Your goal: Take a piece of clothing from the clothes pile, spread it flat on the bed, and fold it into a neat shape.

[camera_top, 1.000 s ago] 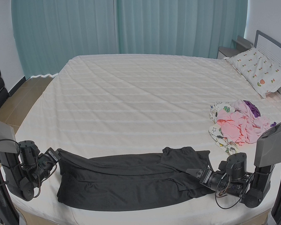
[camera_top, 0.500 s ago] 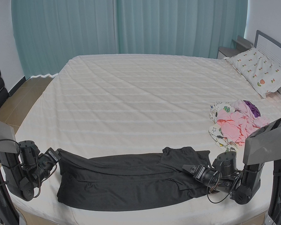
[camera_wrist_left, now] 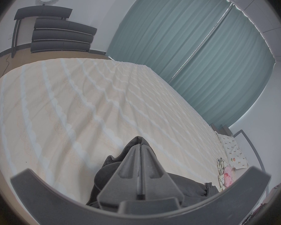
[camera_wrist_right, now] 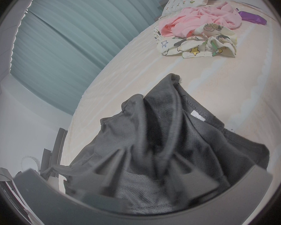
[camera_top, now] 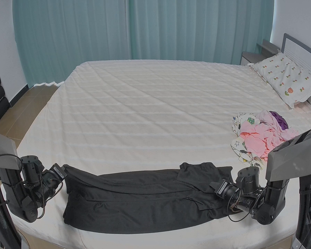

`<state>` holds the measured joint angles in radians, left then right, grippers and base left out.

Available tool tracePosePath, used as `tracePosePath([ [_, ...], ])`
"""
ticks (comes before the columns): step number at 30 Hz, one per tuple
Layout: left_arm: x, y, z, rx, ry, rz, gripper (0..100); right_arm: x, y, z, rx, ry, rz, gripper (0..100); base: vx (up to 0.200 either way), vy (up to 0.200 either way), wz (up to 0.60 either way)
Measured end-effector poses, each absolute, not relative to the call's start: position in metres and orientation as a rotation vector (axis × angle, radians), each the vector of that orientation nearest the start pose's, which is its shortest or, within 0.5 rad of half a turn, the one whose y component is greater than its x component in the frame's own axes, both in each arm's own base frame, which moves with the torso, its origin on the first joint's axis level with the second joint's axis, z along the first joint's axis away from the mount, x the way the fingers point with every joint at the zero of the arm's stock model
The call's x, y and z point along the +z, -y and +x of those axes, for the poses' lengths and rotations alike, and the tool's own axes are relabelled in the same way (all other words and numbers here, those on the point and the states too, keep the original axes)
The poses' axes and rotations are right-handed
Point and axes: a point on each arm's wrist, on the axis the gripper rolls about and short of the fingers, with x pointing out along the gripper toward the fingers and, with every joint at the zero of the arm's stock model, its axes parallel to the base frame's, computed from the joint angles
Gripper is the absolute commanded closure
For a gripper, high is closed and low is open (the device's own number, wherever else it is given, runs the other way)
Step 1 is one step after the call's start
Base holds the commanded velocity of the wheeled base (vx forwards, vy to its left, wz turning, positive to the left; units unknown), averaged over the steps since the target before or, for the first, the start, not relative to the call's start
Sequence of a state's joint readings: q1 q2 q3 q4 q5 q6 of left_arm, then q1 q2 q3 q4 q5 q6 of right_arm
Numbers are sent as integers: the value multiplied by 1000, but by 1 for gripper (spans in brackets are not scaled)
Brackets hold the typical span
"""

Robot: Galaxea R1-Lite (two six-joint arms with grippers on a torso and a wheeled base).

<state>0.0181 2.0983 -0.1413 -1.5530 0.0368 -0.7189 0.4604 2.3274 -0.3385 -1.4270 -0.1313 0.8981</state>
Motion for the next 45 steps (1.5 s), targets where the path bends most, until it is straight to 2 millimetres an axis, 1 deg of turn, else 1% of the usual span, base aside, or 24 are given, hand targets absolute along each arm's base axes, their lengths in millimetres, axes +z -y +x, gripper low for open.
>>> tracePosePath([
  [4, 29, -5, 249, 197, -367, -705, 100, -24, -127, 260, 51, -629, 702, 100, 0, 0, 0],
  [8, 29, -5, 249, 197, -367, -705, 100, -17, -126, 261, 57, -605, 712, 100, 0, 0, 0],
  [13, 29, -6, 250, 197, -362, -706, 100, -5, -122, 269, 67, -554, 739, 100, 0, 0, 0],
  [18, 31, -7, 252, 196, -348, -707, 100, 6, -120, 288, 76, -489, 765, 100, 0, 0, 0],
  [21, 33, -7, 255, 192, -336, -708, 100, 14, -119, 303, 78, -450, 779, 100, 0, 0, 0],
  [25, 37, -10, 262, 202, -293, -740, 100, 30, -118, 327, 90, -357, 812, 100, 0, 0, 0],
  [29, 39, -14, 265, 223, -262, -794, 100, 39, -117, 335, 109, -293, 831, 100, 0, 0, 0],
  [32, 39, -17, 265, 239, -257, -824, 100, 33, -113, 330, 105, -294, 828, 100, 0, 0, 0],
  [36, 32, -19, 261, 265, -286, -839, 100, 15, -108, 318, 79, -353, 799, 100, 0, 0, 0],
  [40, 19, -19, 254, 294, -355, -822, 100, -2, -105, 308, 57, -424, 773, 100, 0, 0, 0],
  [45, 3, -19, 248, 320, -439, -785, 100, -15, -103, 297, 53, -489, 719, 100, 0, 0, 0],
])
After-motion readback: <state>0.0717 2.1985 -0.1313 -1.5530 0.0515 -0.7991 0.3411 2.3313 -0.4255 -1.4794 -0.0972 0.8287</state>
